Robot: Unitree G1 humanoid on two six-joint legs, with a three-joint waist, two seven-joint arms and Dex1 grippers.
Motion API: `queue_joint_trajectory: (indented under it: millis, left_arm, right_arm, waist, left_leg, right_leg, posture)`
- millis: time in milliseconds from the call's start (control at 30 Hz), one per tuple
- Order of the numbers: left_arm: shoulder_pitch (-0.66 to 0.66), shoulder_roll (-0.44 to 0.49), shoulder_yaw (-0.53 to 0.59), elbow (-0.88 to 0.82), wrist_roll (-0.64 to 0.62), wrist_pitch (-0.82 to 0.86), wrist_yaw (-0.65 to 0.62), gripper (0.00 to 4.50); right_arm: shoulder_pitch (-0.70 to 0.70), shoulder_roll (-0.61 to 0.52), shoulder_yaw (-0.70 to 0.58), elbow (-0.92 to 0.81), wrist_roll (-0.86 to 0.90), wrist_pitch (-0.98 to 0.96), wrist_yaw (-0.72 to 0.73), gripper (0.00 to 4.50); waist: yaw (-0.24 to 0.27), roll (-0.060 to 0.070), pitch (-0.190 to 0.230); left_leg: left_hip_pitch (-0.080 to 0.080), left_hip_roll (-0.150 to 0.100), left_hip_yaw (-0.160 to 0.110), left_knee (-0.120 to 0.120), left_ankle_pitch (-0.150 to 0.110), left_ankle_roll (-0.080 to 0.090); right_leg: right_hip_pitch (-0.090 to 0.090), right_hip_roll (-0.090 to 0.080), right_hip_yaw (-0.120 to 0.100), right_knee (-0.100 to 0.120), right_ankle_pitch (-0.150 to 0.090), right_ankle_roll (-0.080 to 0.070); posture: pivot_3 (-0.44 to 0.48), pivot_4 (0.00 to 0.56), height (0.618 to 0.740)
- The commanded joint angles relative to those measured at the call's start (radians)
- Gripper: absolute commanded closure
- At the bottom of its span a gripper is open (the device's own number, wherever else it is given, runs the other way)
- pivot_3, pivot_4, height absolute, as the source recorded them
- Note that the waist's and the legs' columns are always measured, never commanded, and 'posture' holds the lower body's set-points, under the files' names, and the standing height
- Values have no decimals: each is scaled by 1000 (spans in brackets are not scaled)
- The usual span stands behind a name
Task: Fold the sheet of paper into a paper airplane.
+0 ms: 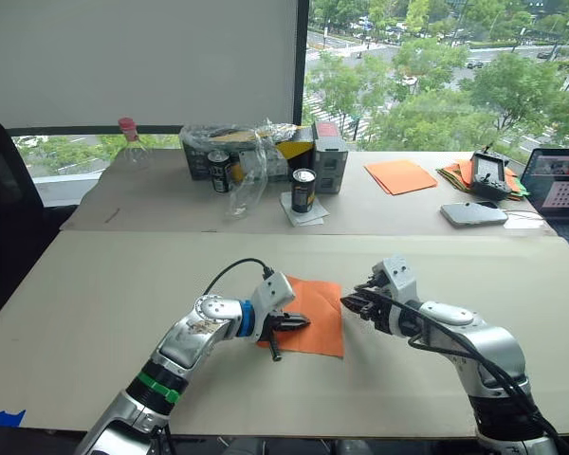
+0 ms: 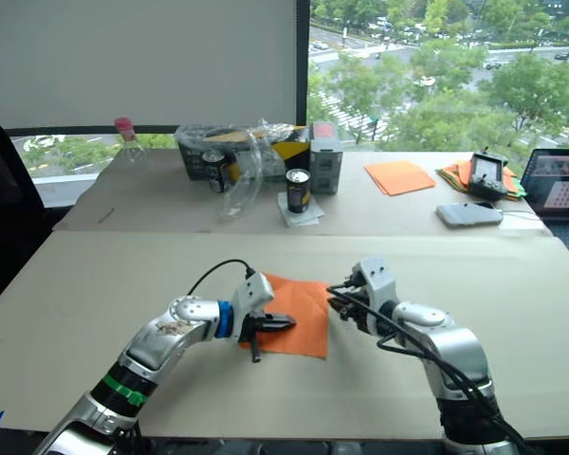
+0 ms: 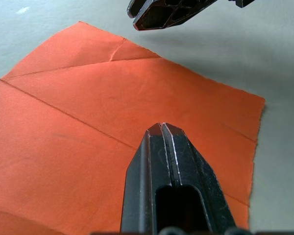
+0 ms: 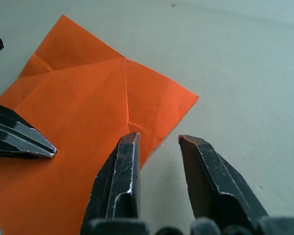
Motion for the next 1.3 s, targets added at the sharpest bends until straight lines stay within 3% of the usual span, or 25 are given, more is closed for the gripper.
queue_joint_trajectory:
  millis: [33,133,200,367,633,667,1033,1300]
  left_arm:
    - [26,12,-19,23,30,8,1,4500]
    - [32,13,-16,17,28,13,1,4500]
    - [33,13,-15,16,27,15,2,4500]
    - [36,13,-9,12,25,18,4,4500]
    - [45,13,-1,-3,24,26,11,4500]
    - [45,13,0,-4,24,27,12,4500]
    - [52,13,-1,-11,20,36,10,4500]
    - [51,12,-4,-8,21,34,8,4500]
  right_arm:
    - [-40,0,12,18,6,-12,-11,1520]
    - [-82,-36,83,75,-51,-80,-9,433]
    - [-106,-43,106,108,-63,-100,-7,41]
    - [-181,-47,195,212,-96,-154,35,41]
    - [-199,-14,220,274,-89,-124,49,41]
    - [-196,-11,215,277,-86,-121,51,569]
    - [-182,-6,202,236,-43,-137,120,4259]
    - [-169,-28,187,172,-30,-159,142,4386]
  waist:
    - [-1,0,0]
    - [-5,0,0]
    - [-6,0,0]
    - [-12,0,0]
    - [-18,1,-1]
    - [-19,1,-2]
    - [-23,1,-2]
    - [-22,1,-2]
  left_leg:
    - [0,0,0,0,0,0]
    - [1,0,0,0,0,0]
    - [1,0,0,0,0,0]
    - [1,0,0,0,0,0]
    - [1,0,0,0,0,0]
    - [1,0,0,0,0,0]
    - [2,0,0,-1,0,0]
    - [1,0,0,-1,0,0]
  right_leg:
    - [0,0,0,0,0,0]
    - [0,0,0,1,0,0]
    - [0,0,0,1,0,0]
    - [0,0,0,1,0,0]
    - [1,1,0,1,0,0]
    - [1,0,0,1,0,0]
    - [1,1,0,1,0,0]
    - [1,0,0,1,0,0]
  posture:
    - [0,150,670]
    - [0,150,670]
    - [0,150,670]
    - [0,150,670]
    - [0,150,670]
    - [0,150,670]
    - [0,150,670]
    - [0,150,670]
